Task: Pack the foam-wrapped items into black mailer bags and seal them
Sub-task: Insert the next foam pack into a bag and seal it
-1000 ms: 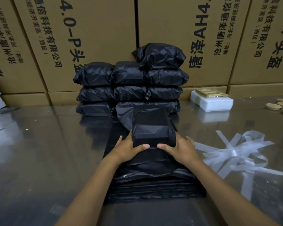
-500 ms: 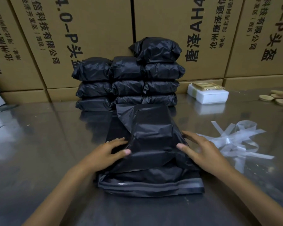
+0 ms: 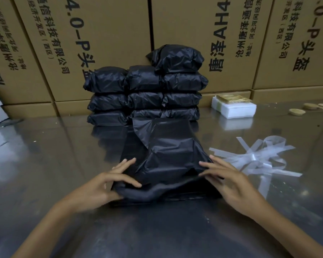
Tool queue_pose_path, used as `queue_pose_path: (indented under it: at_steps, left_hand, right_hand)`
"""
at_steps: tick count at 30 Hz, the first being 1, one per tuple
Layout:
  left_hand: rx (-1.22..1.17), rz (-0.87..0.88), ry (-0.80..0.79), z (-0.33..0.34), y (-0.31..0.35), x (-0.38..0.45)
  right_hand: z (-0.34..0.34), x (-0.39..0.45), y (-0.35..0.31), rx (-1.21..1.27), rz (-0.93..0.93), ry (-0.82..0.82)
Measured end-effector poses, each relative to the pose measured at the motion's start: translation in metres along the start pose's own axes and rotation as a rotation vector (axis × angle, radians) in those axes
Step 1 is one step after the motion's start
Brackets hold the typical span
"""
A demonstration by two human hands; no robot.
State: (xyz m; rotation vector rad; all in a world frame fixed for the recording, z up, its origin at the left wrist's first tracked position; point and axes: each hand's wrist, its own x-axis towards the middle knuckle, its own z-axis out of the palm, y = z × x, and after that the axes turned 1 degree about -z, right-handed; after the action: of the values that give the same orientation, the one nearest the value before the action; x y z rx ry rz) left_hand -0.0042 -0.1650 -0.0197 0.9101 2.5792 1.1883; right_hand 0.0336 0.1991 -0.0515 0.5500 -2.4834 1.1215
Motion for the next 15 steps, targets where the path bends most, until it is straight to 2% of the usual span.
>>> queue_pose_path:
  at_steps: [3,5,7,9,13,15]
  left_hand:
    - [-0.223,-0.01,0.36,0.003,0.013,0.016]
    - [-0.262,0.026,0.526,0.003,0.024,0.029]
    - [-0.272,0.096,0.603,0.006,0.032,0.04]
    - [-0.312,0.105,0.649,0.009,0.036,0.05]
    - [-0.451,-0.105,0.733,0.017,0.03,0.075]
    - [-0.421,-0.241,0.753,0.025,0.02,0.086]
  right_hand:
    - [0.001,0.013,-0.01,0.165,0.052,0.149]
    - [-0.002,0.02,-0.016,0.219,0.044,0.223]
    - [-0.003,0.028,-0.024,0.299,0.058,0.299]
    - [-0.002,0.037,-0.028,0.269,0.055,0.377]
    - [-0.003,0.057,-0.02,0.13,0.202,0.463]
    - [-0.003,0.065,-0.01,0.052,0.34,0.388]
